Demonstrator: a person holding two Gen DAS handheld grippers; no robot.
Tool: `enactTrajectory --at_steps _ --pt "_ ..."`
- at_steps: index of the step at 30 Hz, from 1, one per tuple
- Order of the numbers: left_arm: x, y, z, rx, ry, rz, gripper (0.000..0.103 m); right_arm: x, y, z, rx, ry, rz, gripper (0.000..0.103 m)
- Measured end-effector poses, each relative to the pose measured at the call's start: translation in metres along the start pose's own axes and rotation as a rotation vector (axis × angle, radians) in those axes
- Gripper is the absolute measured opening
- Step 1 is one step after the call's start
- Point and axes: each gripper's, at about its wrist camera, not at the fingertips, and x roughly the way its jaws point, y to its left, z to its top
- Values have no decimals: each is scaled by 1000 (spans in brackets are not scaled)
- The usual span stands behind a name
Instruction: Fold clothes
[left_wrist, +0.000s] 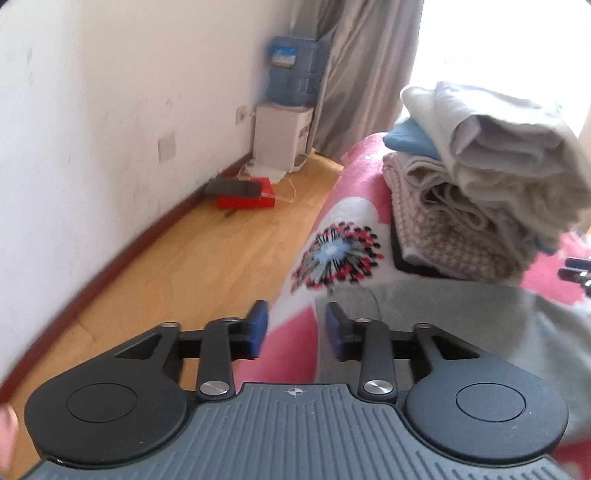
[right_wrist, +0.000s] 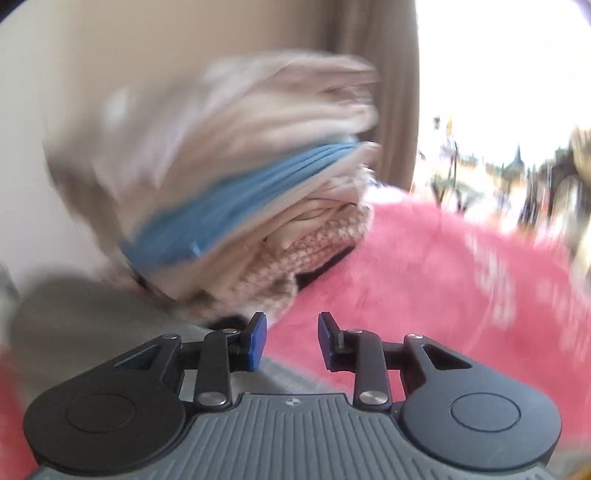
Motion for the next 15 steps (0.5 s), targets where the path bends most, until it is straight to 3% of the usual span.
enactTrajectory --at_steps 3,6,10,12,15 --pt "-15 11 -23 -133 85 -69 57 -51 -25 -29 324 51 166 45" --pt "-19 14 -53 -268 163 -132 66 -87 -32 -90 568 109 274 52" --pt "-4 9 -86 -406 249 -222 68 -97 -39 -169 839 144 257 54" --pt "1 8 -93 -455 225 -230 70 -94 -45 -202 992 128 242 54" --pt "9 15 -92 -544 166 -257 71 -87 -53 -230 1183 24 245 52"
